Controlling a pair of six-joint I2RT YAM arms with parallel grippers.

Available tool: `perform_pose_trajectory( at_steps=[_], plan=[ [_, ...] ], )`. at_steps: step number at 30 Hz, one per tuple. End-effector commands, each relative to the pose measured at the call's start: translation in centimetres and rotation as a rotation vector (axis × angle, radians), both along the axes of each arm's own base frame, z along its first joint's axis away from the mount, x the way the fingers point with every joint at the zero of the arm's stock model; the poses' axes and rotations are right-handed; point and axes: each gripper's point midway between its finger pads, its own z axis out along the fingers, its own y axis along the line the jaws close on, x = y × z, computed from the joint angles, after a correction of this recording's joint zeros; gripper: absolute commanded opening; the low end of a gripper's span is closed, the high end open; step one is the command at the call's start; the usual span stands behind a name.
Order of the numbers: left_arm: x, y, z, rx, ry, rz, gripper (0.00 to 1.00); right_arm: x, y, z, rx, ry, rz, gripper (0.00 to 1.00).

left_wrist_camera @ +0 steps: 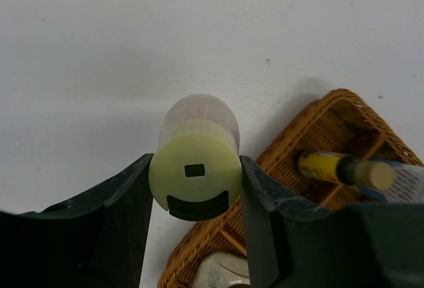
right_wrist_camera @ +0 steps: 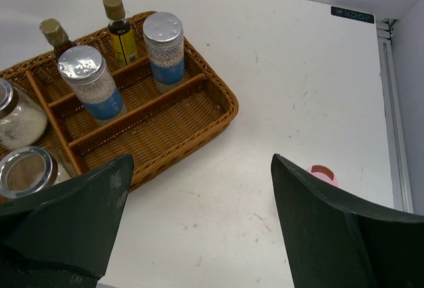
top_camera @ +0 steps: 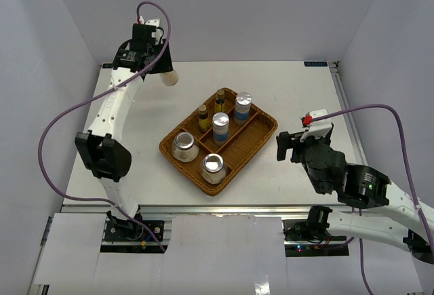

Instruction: Organize the condiment bottles

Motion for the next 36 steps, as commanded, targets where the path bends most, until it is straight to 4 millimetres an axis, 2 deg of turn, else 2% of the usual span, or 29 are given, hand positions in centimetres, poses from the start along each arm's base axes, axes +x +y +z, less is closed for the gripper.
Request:
perform_pose_trajectory(
  at_steps=[1,4,6,8,9,10,12,13,14,18,23,25,28,33,36],
  plan=[
    [-4.6,-5.1,8.2,-0.021,-0.167,-0.189,0.00,1.4,-0.1,0.3,0.026,-0.041,-0.086,0.90],
    [-7.1,-8.4,10.0,-0.032,-0.201,-0.266,0.00,3.0,1.0,-0.2,-0.002,0.013,-0.076,0.90],
    [-8.0,-9.6,10.3,-0.037,-0.201,-0.296,0.00,5.5,0.7,-1.6,0.006,0.102,-0.078,0.90],
    [-9.1,-11.2,10.6,-0.047,-0.199,-0.344,0.00,7.9,-1.9,-2.5,0.030,0.150,-0.162,0.90],
    [-10.3,-12.8,10.8,-0.058,-0.196,-0.392,0.00,9.0,-2.3,-4.0,0.055,0.217,-0.147,0.90],
    [-11.1,-14.2,11.0,-0.063,-0.199,-0.431,0.00,9.9,-3.5,-4.6,0.083,0.250,-0.165,0.90],
    [-12.4,-16.0,11.2,-0.059,-0.199,-0.480,0.00,11.0,-6.0,-5.5,0.141,0.289,-0.233,0.90],
    [-13.1,-17.0,10.9,-0.055,-0.190,-0.507,0.00,11.2,-6.1,-5.8,0.154,0.300,-0.239,0.90],
    [-14.0,-18.2,10.8,-0.046,-0.187,-0.535,0.00,11.6,-7.0,-6.0,0.175,0.303,-0.277,0.90],
    [-16.3,-20.9,8.0,-0.008,-0.129,-0.596,0.00,11.9,-9.0,-6.6,0.233,0.316,-0.368,0.90],
    [-19.1,-22.7,5.2,0.004,-0.077,-0.645,0.00,11.5,-10.7,-6.9,0.289,0.304,-0.422,0.90],
    [-20.1,-23.4,4.4,0.000,-0.064,-0.667,0.00,11.3,-11.1,-7.5,0.294,0.314,-0.439,0.90],
    [-21.8,-24.9,1.7,0.024,-0.014,-0.706,0.00,10.7,-11.7,-9.7,0.301,0.365,-0.473,0.90],
    [-22.0,-25.6,-1.6,0.062,0.029,-0.701,0.00,10.3,-12.2,-11.3,0.309,0.384,-0.499,0.90],
    [-21.6,-25.6,-3.4,0.087,0.043,-0.690,0.00,10.0,-12.3,-11.2,0.315,0.366,-0.495,0.90]
  ],
)
